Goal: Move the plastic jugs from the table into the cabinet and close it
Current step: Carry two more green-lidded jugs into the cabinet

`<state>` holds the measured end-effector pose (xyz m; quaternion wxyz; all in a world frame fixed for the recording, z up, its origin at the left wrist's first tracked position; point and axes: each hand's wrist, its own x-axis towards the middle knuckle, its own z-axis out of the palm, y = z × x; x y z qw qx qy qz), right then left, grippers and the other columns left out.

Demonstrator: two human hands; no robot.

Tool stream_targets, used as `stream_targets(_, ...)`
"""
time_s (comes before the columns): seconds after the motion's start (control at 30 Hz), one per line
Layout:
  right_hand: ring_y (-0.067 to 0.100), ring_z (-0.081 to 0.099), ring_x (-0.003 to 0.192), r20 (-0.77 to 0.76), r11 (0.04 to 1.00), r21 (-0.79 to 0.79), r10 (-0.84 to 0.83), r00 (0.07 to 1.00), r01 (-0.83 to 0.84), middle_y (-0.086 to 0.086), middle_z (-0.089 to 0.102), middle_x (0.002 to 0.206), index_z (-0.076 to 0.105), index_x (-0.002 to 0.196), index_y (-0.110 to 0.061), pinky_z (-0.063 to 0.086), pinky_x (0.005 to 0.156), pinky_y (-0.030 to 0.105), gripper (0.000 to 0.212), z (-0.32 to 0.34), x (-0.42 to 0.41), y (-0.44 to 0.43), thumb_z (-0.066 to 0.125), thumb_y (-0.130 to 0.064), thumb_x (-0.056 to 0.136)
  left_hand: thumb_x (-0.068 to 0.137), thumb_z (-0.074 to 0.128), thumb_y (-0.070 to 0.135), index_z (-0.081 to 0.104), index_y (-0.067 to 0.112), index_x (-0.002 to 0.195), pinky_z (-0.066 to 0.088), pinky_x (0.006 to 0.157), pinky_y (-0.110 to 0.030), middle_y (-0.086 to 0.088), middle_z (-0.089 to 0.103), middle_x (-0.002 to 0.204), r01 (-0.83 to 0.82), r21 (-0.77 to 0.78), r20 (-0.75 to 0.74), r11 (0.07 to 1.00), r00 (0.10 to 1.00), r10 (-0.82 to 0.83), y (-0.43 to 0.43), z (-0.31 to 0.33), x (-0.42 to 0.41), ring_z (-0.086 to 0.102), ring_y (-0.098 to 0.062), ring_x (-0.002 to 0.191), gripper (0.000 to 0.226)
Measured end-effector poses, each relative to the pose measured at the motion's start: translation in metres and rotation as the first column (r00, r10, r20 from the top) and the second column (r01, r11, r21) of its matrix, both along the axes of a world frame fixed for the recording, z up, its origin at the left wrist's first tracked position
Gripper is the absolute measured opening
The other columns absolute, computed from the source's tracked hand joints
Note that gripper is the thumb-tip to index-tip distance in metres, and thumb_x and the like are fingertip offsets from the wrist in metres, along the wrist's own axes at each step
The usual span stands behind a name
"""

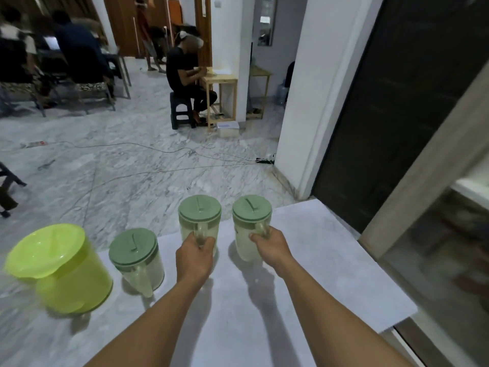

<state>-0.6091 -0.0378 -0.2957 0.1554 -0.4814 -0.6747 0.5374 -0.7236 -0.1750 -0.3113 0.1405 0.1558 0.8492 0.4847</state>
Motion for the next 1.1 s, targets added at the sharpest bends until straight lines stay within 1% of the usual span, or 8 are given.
stream_targets(0.1, 0.029, 0.064, 0.099, -0.029, 0.997, 0.061, -0.047, 0.998, 0.049, 0.009, 0.069, 0.104, 0.068, 0.115, -0.010, 0.051, 0.086, 0.040, 0.026, 0.035, 0.023, -0.015, 0.066, -0.022, 0.091, 0.089, 0.057, 0.027, 0.064, 0.007, 0.092, 0.040, 0.071, -0.032, -0.013, 0.071, 0.092, 0.060, 0.058, -0.017, 0.997, 0.998, -0.059, -0.007, 0.031, 0.012, 0.060, -0.030, 0.083, 0.021)
stream_targets(0.2, 0.024, 0.061, 0.086, -0.072, 0.989, 0.097, -0.106, 0.992, 0.113, 0.006, 0.066, 0.092, 0.067, 0.107, -0.009, 0.047, 0.073, 0.033, 0.019, 0.071, 0.051, -0.035, 0.064, -0.022, 0.093, 0.087, 0.057, 0.026, 0.062, 0.007, 0.087, 0.037, 0.063, -0.032, -0.011, 0.070, 0.086, 0.133, 0.129, -0.024, 0.983, 0.991, -0.131, -0.019, 0.068, 0.029, 0.058, -0.026, 0.077, 0.020)
stream_targets(0.43, 0.022, 0.053, 0.074, -0.157, 0.917, 0.191, -0.323, 0.933, 0.350, 0.010, 0.059, 0.083, 0.066, 0.102, 0.006, 0.039, 0.068, 0.033, 0.027, 0.142, 0.130, -0.107, 0.065, -0.018, 0.090, 0.080, 0.053, 0.035, 0.059, 0.010, 0.076, 0.048, 0.067, -0.039, -0.010, 0.067, 0.077, 0.331, 0.240, -0.100, 0.913, 0.944, -0.316, -0.060, 0.148, 0.083, 0.061, -0.031, 0.077, 0.026)
stream_targets(0.57, 0.023, 0.053, 0.074, -0.213, 0.870, 0.202, -0.409, 0.887, 0.449, 0.009, 0.059, 0.081, 0.065, 0.086, -0.007, 0.040, 0.067, 0.033, 0.010, 0.181, 0.178, -0.141, 0.064, -0.017, 0.089, 0.082, 0.054, 0.032, 0.060, 0.008, 0.078, 0.044, 0.066, -0.038, -0.010, 0.065, 0.077, 0.396, 0.306, -0.153, 0.866, 0.918, -0.365, -0.072, 0.189, 0.121, 0.059, -0.033, 0.079, 0.024)
stream_targets(0.73, 0.024, 0.064, 0.084, -0.248, 0.715, 0.285, -0.589, 0.769, 0.639, 0.009, 0.069, 0.088, 0.072, 0.096, -0.004, 0.046, 0.068, 0.030, 0.017, 0.234, 0.267, -0.177, 0.065, -0.017, 0.088, 0.082, 0.054, 0.035, 0.061, 0.010, 0.078, 0.043, 0.066, -0.037, -0.012, 0.063, 0.074, 0.562, 0.363, -0.192, 0.743, 0.825, -0.531, -0.077, 0.239, 0.195, 0.060, -0.036, 0.078, 0.026)
stream_targets(0.9, 0.022, 0.060, 0.075, -0.277, 0.600, 0.317, -0.682, 0.677, 0.734, 0.006, 0.066, 0.081, 0.071, 0.091, -0.005, 0.042, 0.061, 0.029, 0.015, 0.276, 0.363, -0.212, 0.063, -0.017, 0.086, 0.084, 0.056, 0.035, 0.066, 0.013, 0.081, 0.046, 0.067, -0.036, -0.011, 0.067, 0.077, 0.686, 0.406, -0.216, 0.604, 0.714, -0.666, -0.078, 0.277, 0.284, 0.061, -0.031, 0.076, 0.023)
stream_targets(1.0, 0.024, 0.061, 0.077, -0.293, 0.517, 0.326, -0.741, 0.605, 0.791, 0.007, 0.068, 0.082, 0.068, 0.084, -0.010, 0.043, 0.067, 0.029, 0.010, 0.297, 0.418, -0.227, 0.064, -0.019, 0.085, 0.087, 0.058, 0.032, 0.067, 0.013, 0.083, 0.043, 0.061, -0.031, -0.008, 0.066, 0.075, 0.746, 0.430, -0.258, 0.508, 0.641, -0.723, -0.081, 0.296, 0.340, 0.060, -0.025, 0.071, 0.022)
stream_targets(1.1, 0.025, 0.062, 0.079, -0.286, 0.446, 0.352, -0.786, 0.548, 0.823, 0.008, 0.070, 0.085, 0.070, 0.087, -0.010, 0.045, 0.069, 0.030, 0.014, 0.318, 0.477, -0.245, 0.063, -0.022, 0.084, 0.087, 0.058, 0.028, 0.066, 0.010, 0.078, 0.041, 0.056, -0.030, -0.007, 0.064, 0.069, 0.788, 0.457, -0.266, 0.412, 0.563, -0.783, -0.081, 0.315, 0.399, 0.058, -0.025, 0.065, 0.021)
